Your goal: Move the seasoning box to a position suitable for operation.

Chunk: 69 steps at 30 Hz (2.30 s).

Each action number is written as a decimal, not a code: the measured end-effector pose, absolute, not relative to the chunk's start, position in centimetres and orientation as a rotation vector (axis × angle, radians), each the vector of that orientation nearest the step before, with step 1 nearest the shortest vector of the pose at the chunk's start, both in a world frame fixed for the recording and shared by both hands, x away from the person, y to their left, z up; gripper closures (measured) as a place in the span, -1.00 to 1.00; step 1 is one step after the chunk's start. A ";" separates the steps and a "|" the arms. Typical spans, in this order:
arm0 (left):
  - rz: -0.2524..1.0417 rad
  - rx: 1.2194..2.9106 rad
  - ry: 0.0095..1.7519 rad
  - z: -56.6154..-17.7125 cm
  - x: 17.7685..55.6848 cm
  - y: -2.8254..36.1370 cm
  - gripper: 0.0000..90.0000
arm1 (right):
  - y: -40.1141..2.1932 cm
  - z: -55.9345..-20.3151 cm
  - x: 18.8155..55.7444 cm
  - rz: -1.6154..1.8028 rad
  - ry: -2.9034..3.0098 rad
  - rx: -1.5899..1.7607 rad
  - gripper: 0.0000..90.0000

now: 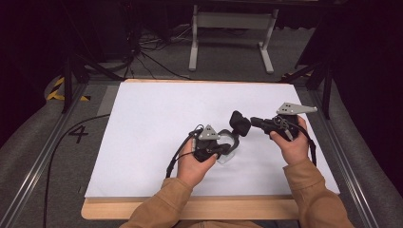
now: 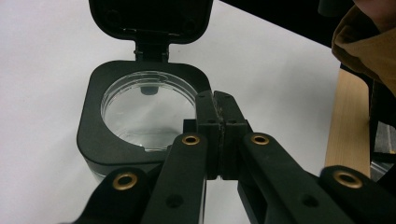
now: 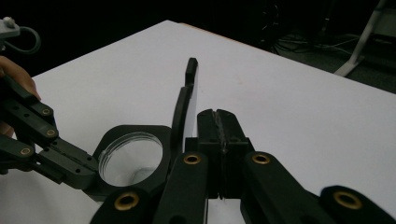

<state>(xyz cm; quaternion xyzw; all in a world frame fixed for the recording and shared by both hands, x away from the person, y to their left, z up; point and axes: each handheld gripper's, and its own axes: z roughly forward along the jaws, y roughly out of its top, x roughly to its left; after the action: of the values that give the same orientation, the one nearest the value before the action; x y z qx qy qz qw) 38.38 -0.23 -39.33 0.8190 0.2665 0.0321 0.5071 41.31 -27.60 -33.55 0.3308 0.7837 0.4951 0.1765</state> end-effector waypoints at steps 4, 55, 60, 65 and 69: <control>0.064 1.964 0.648 -39.4 38.5 -0.2 1.00 | -27.2 -33.3 41.2 1.422 2.215 0.923 1.00; 0.138 1.916 0.858 -37.2 40.7 7.8 0.99 | -22.1 -36.5 39.3 1.288 2.502 0.761 1.00; 0.099 1.940 0.866 -38.1 41.6 6.9 0.99 | -24.1 -35.5 38.7 1.276 2.450 0.810 1.00; 0.094 2.016 0.876 -39.1 42.9 5.8 0.99 | -26.5 -35.3 38.1 1.256 2.410 0.911 1.00; 0.075 2.052 0.856 -39.5 43.8 5.2 0.99 | -28.4 -35.0 37.8 1.245 2.363 0.970 1.00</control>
<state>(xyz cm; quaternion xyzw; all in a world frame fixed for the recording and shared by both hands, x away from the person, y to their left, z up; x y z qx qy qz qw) 43.78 5.18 -39.52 0.8271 0.3451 0.0302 0.4426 37.80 -28.44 -34.98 0.3375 0.8222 0.4333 0.1495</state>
